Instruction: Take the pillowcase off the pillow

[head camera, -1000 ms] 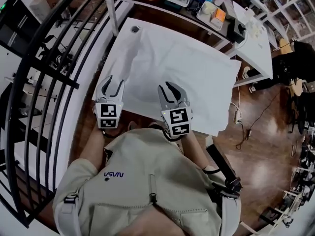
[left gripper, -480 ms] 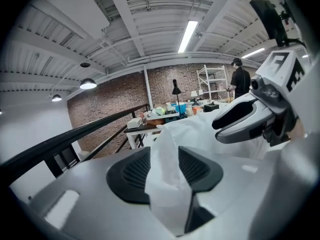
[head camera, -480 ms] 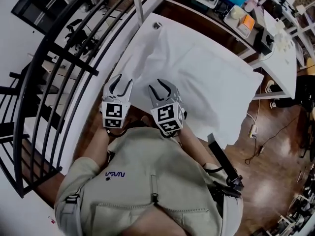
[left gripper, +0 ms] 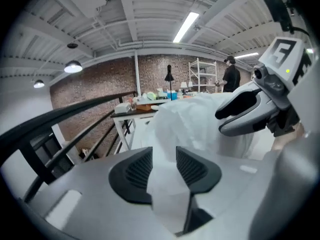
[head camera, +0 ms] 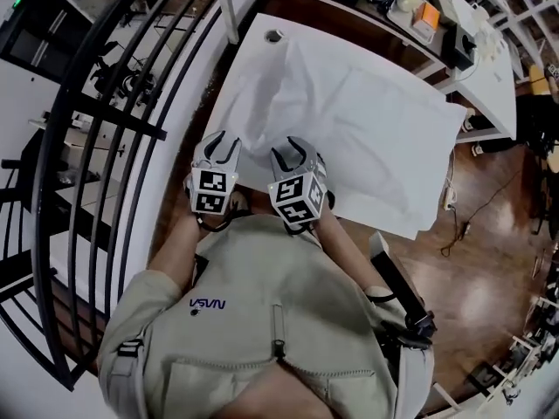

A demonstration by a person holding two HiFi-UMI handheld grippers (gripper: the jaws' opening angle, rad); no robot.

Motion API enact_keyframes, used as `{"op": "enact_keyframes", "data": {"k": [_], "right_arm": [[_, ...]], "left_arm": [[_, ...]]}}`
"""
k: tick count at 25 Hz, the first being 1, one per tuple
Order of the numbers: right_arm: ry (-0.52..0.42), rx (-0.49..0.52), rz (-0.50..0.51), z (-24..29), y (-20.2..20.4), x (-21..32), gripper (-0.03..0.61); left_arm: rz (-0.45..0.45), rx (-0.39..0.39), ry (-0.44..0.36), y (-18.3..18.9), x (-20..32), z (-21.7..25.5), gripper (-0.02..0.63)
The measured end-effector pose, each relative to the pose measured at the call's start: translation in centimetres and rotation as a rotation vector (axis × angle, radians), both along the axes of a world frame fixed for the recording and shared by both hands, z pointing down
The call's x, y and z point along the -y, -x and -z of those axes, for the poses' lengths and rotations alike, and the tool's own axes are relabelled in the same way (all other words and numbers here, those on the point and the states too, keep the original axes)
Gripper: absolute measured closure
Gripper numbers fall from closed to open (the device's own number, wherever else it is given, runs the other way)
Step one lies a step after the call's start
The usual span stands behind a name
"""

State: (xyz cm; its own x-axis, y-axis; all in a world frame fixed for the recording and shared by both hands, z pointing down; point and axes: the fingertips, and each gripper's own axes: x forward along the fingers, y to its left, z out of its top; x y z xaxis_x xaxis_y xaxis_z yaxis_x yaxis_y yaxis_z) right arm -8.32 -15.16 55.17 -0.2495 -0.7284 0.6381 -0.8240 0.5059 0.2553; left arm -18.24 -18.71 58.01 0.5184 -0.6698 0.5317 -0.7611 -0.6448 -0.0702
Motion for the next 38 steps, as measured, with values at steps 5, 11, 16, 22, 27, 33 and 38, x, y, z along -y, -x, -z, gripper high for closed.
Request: {"op": "enact_keyframes", "data": {"k": [5, 11, 16, 22, 27, 33, 38], "right_arm": [[0.056, -0.157, -0.125, -2.8, -0.5, 0.1, 0.419], [0.019, -0.183, -0.195, -1.4, -1.3, -0.2, 0.568], [0.005, -0.133, -0.263, 0.1, -3.4, -1.6, 0.572], [0.047, -0.056, -0.364, -0.5, -6.1, -5.0, 0.571], [0.118, 0.01, -0.405, -2.9, -7.9, -6.0, 0.571], [0.124, 0.001, -0.374, -3.4, -7.8, -5.3, 0.571], [0.135, -0.009, -0.324, -2.9, -7.4, -5.1, 0.568]], "left_arm": [[-0.089, -0.026, 0.274, -0.5, -0.1, -6.1, 0.385], [-0.251, -0.017, 0.223, -3.2, -0.6, -5.9, 0.607], [-0.218, 0.04, 0.211, -0.5, -1.0, -7.2, 0.607], [-0.078, 0.046, 0.153, 2.6, -0.7, -7.4, 0.607], [-0.085, -0.02, 0.024, -0.6, -1.2, -2.0, 0.607], [-0.357, -0.02, 0.09, -6.8, -5.4, -3.4, 0.505], [-0.412, -0.012, 0.139, -7.6, -6.5, -5.3, 0.439]]}}
